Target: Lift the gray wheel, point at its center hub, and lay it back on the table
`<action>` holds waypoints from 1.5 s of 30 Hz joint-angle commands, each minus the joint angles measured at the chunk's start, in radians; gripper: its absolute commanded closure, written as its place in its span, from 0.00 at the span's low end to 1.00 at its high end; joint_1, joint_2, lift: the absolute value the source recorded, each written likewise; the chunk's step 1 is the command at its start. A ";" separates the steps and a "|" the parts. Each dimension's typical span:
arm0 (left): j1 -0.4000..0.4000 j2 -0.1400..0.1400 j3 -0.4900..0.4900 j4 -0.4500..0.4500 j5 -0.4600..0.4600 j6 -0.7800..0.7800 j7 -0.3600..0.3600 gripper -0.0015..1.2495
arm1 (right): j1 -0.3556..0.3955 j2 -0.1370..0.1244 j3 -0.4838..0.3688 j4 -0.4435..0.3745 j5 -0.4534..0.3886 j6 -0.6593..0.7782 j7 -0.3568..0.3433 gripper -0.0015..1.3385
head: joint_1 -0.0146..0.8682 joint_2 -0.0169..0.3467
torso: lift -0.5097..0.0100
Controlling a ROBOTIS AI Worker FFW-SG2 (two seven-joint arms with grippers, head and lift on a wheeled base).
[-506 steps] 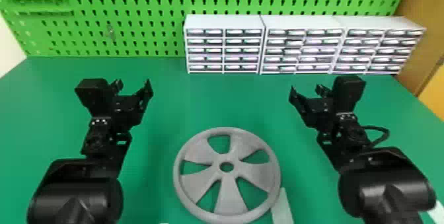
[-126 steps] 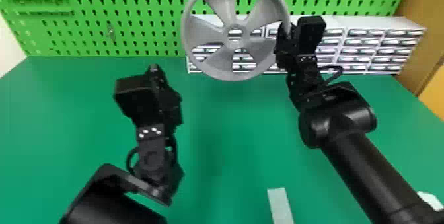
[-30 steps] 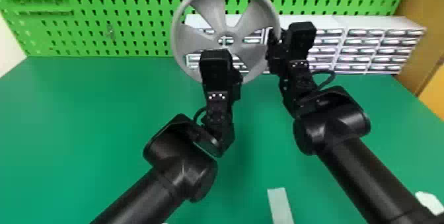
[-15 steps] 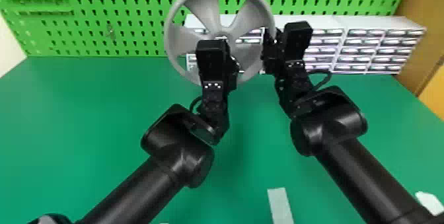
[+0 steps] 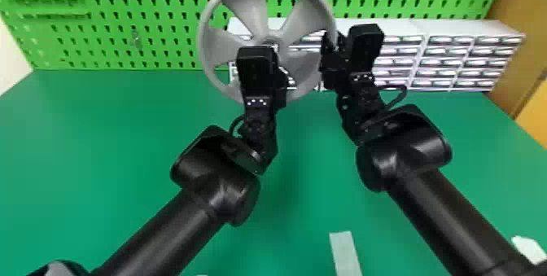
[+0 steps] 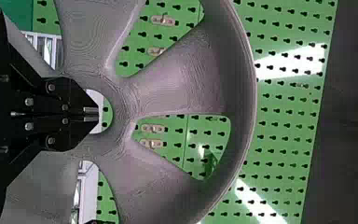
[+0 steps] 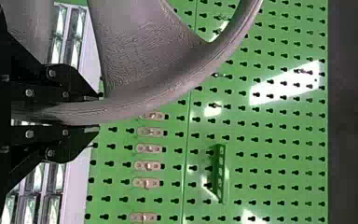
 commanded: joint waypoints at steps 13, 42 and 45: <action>0.000 -0.002 0.017 0.012 -0.005 -0.003 -0.011 0.96 | 0.001 -0.001 0.021 -0.005 -0.009 0.000 0.000 0.92 | 0.80 0.18 | 0.80; 0.003 -0.005 0.015 0.010 -0.013 -0.017 -0.011 0.96 | 0.003 -0.001 0.015 -0.007 -0.012 -0.006 0.000 0.92 | 0.80 0.18 | 0.80; 0.003 -0.005 0.017 0.012 -0.016 -0.019 -0.013 0.96 | 0.003 -0.001 0.014 -0.007 -0.012 -0.005 0.000 0.92 | 0.80 0.18 | 0.80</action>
